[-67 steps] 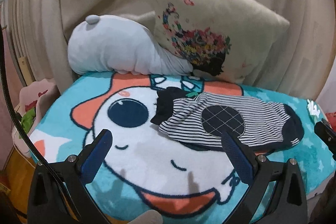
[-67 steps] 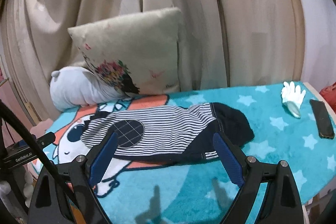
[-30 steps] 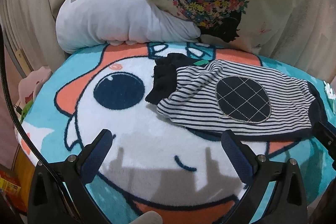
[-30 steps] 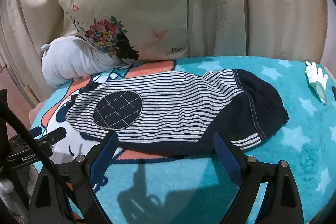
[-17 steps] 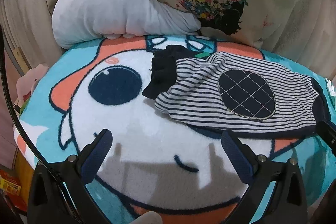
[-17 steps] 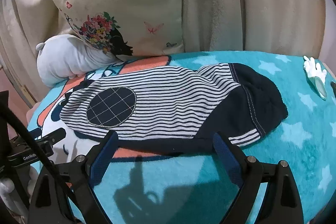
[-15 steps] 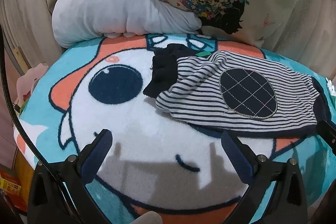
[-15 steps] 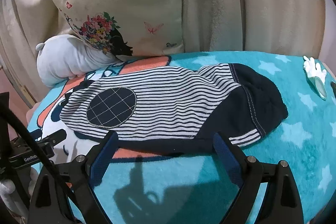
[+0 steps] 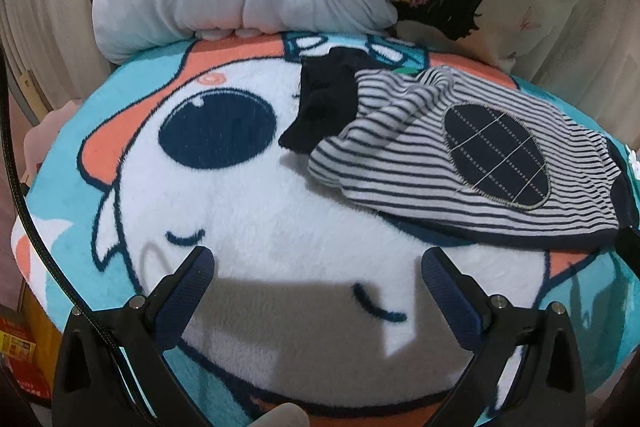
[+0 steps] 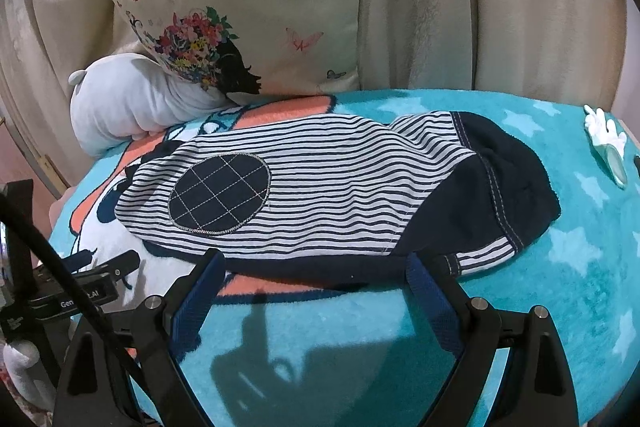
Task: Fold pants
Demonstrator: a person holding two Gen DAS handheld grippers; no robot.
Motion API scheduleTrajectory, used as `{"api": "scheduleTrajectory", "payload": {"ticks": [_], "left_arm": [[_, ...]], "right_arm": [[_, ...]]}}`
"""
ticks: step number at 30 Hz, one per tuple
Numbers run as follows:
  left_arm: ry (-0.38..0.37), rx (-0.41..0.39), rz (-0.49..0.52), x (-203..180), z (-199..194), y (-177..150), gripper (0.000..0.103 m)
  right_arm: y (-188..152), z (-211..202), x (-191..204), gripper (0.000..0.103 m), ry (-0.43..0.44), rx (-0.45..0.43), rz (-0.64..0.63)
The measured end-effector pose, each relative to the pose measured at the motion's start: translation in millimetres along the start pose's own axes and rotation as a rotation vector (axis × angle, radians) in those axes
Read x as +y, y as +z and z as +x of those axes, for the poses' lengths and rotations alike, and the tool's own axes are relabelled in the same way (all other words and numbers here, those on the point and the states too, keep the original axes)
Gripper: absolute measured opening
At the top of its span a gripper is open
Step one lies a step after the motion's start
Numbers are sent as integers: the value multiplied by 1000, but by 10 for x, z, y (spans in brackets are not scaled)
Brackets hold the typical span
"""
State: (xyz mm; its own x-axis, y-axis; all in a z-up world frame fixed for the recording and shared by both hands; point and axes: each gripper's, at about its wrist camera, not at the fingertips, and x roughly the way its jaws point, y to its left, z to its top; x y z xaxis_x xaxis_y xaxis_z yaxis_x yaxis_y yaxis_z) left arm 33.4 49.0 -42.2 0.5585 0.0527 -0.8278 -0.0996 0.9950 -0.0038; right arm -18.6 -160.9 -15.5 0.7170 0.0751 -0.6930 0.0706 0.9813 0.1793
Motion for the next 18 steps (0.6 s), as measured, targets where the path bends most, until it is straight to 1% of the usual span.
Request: {"api": "scheduleTrajectory", "payload": {"ticks": [8,13,18], "left_arm": [[-18,15,-8,34,69,-19,103],[-28,6,-12,57,79,-41,103],[-43,-9,22,63,59,-99,103]], "right_arm": [[7,30,46,94,0,8,-3],[14,42,39,94,6,11,7],[-2,15,32,94,13,6,9]]}}
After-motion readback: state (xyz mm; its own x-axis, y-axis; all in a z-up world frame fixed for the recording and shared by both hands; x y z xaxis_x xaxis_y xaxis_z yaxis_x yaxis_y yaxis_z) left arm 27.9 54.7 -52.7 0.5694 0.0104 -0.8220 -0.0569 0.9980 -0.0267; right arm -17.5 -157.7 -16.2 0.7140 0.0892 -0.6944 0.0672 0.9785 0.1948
